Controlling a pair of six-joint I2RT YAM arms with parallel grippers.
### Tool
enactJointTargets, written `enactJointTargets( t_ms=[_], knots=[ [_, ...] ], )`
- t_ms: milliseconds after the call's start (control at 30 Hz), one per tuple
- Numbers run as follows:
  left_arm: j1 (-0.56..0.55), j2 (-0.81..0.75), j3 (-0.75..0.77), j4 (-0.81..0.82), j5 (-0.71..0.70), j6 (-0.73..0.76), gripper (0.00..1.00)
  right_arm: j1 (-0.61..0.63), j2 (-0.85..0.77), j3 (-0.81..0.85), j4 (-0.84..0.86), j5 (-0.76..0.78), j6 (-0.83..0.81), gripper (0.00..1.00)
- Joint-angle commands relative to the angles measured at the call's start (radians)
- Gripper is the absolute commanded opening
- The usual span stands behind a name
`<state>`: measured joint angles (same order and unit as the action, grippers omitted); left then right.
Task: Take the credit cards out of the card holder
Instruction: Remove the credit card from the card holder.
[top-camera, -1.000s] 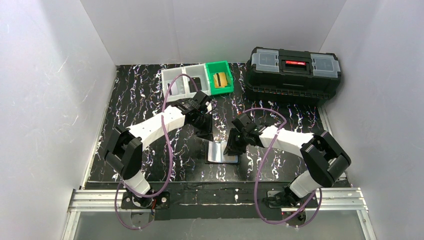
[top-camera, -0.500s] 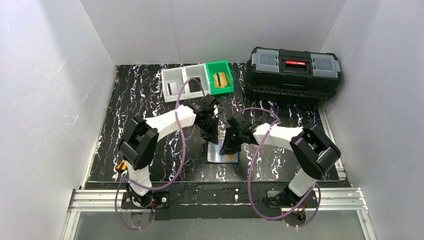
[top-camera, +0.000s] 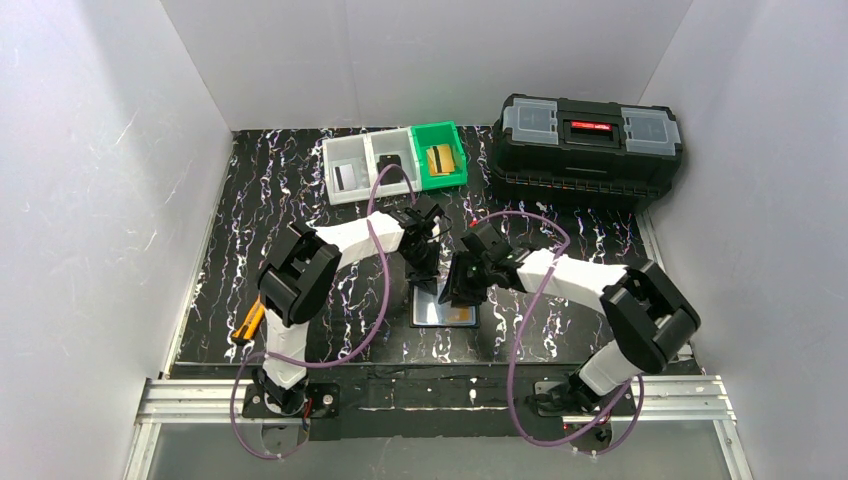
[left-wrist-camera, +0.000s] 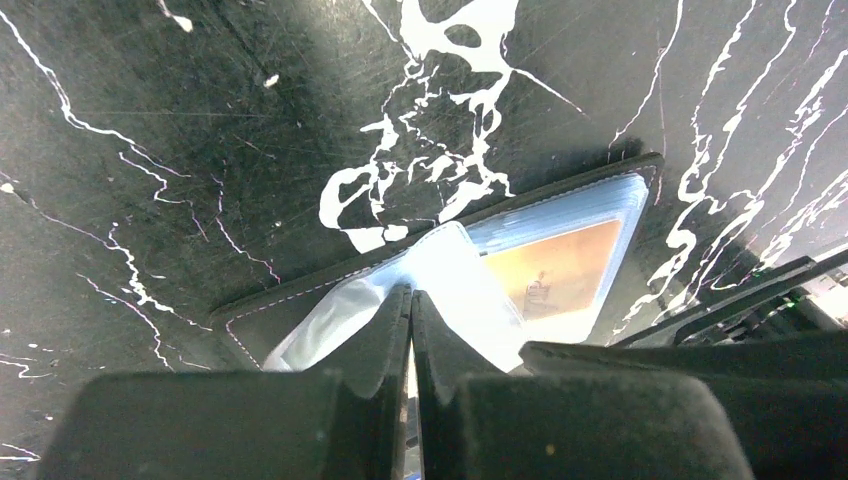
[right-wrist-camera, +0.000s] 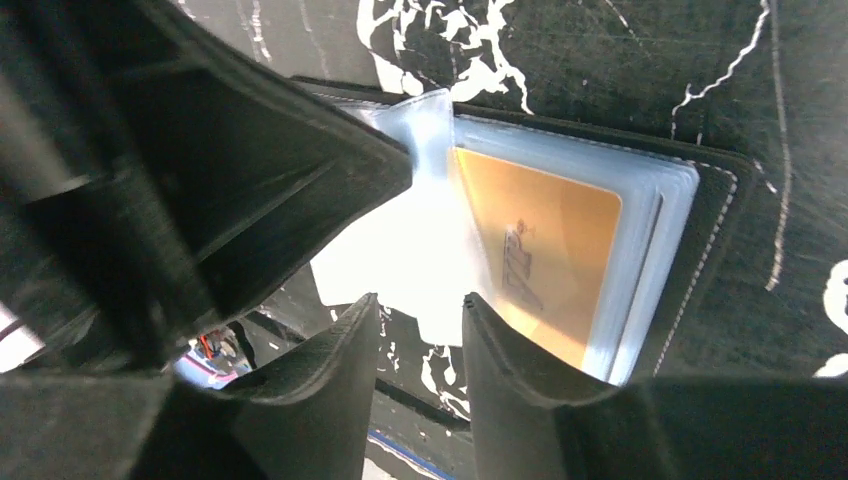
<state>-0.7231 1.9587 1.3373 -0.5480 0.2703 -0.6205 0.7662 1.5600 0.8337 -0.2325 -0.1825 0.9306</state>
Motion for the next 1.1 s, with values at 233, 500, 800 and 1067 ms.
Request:
enactJointTargets(
  t_ms=[233,500,800,1067],
  knots=[
    [0.011,-0.054,-0.057,-0.002,-0.030,0.019,0.00,-0.017,-0.062,-0.046,-0.042,-0.001,-0.020,0.49],
    [0.010,-0.067,-0.052,0.001,-0.015,0.020,0.00,-0.017,-0.010,-0.050,0.015,-0.057,0.001,0.48],
    [0.011,-0.178,-0.010,-0.086,-0.097,0.045,0.14,-0.017,-0.035,-0.020,0.007,-0.071,0.013,0.19],
    [0.031,-0.312,-0.015,-0.166,-0.175,0.066,0.28,0.001,0.016,0.076,-0.020,-0.088,-0.019,0.32]
  ],
)
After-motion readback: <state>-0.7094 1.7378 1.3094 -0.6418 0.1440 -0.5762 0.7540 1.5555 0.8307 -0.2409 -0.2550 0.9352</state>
